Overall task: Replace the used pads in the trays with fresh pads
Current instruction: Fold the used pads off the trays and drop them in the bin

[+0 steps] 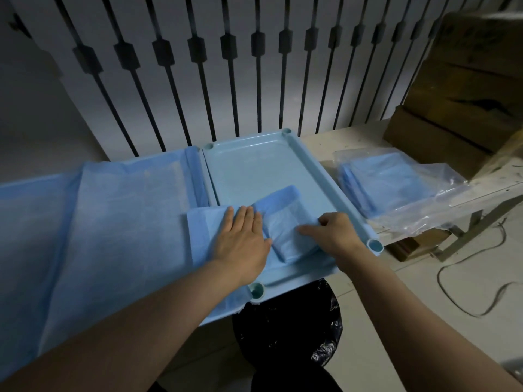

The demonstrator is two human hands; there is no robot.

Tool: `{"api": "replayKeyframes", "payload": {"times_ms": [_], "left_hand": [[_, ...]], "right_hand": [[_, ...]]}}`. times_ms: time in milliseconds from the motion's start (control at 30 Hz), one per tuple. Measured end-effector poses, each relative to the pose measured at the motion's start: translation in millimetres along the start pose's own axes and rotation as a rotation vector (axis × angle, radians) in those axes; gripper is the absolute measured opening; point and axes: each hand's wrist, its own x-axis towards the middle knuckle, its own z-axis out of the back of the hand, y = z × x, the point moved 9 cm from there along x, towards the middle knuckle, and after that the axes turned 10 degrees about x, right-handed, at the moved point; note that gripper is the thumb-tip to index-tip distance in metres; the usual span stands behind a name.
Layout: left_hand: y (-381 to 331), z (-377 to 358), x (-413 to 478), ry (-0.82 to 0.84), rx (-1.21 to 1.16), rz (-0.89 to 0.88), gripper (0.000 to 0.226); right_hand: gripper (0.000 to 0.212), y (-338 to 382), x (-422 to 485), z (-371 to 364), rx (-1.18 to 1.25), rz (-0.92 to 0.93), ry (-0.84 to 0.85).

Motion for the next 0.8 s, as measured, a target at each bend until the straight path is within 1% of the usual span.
{"api": "replayKeyframes", "payload": {"times_ms": [67,133,167,233,333,400,467,567,600,633,667,700,733,767,800], "left_hand": [[-9,6,2,-0.016,-0.02,-0.019,0.066],[-24,13,7,-0.04,-0.055,-0.054,0.067],[-34,17,10,-0.059,-0.075,-0.078,0.067],[-56,22,18,-0.079,-0.119,-0.127,0.068],[-76,14,28,0.001,-0.188,-0.146,0.071],[-79,5,31,0.03,-0.219,-0.129,0.073],[-79,1,32,0.004,-0.215,-0.123,0.075],[-75,-3,35,0.001,-0.288,-0.171,0.075],[-71,-1,37,-0.001,-0.371,-0.197,0.071],[-64,0,40,-0.014,-0.495,-0.207,0.062],[-53,6,41,-0.057,-0.674,-0.179,0.047],[-36,12,40,-0.1,-0.889,-0.083,0.036],[-16,15,36,-0.133,-1.116,0.046,0.035],[0,12,32,-0.129,-1.349,0.189,0.04],[9,5,28,-0.079,-1.583,0.31,0.041]], "right_hand": [[0.033,5,5,24,0.03,0.042,-0.093],[0.02,11,8,46,-0.002,0.103,-0.168],[0.017,14,8,54,-0.023,0.13,-0.19],[0.018,18,7,60,-0.068,0.181,-0.217],[0.018,21,3,56,-0.11,0.233,-0.23],[0.018,24,-2,51,-0.128,0.281,-0.238],[0.018,29,-10,45,-0.129,0.333,-0.234],[0.017,35,-22,30,-0.098,0.386,-0.19],[0.018,38,-26,24,-0.086,0.395,-0.16],[0.018,40,-29,18,-0.08,0.406,-0.134],[0.018,42,-32,13,-0.081,0.407,-0.114],[0.018,42,-34,8,-0.084,0.413,-0.103],[0.017,44,-37,4,-0.085,0.417,-0.087],[0.018,43,-40,-3,-0.089,0.433,-0.063],[0.019,43,-45,-11,-0.093,0.448,-0.019]]}}
